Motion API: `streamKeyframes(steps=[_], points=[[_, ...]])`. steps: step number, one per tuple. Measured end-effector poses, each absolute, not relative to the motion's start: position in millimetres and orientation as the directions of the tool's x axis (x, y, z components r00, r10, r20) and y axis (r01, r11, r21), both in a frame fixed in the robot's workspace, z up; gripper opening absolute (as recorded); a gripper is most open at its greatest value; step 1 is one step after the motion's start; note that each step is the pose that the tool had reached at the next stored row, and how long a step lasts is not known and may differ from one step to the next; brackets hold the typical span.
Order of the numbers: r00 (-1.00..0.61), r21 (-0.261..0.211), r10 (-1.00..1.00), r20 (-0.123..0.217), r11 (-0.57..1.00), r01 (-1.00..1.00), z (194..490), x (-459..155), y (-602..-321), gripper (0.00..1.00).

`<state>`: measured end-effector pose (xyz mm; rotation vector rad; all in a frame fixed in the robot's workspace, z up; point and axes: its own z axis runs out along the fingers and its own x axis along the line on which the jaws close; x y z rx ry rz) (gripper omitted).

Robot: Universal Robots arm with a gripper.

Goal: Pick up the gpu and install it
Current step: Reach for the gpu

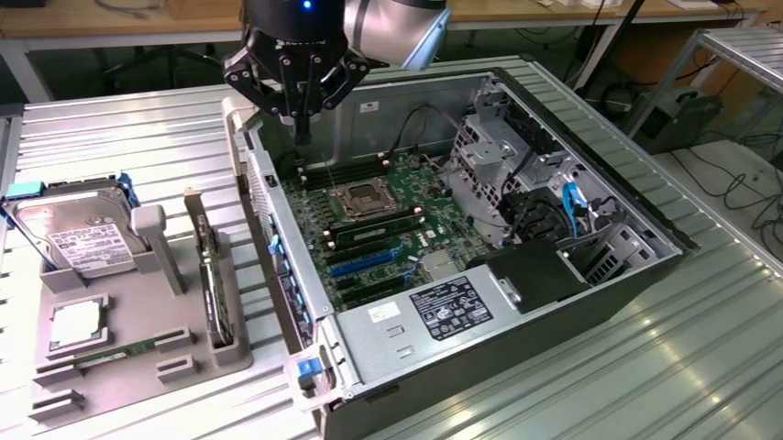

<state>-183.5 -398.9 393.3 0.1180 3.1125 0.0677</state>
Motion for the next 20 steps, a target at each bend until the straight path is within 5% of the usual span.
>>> streamKeyframes(steps=[20], points=[[-0.997, 0.044, 0.076, -0.024, 0.996, 0.075, 393, -195, -399, 0.11]])
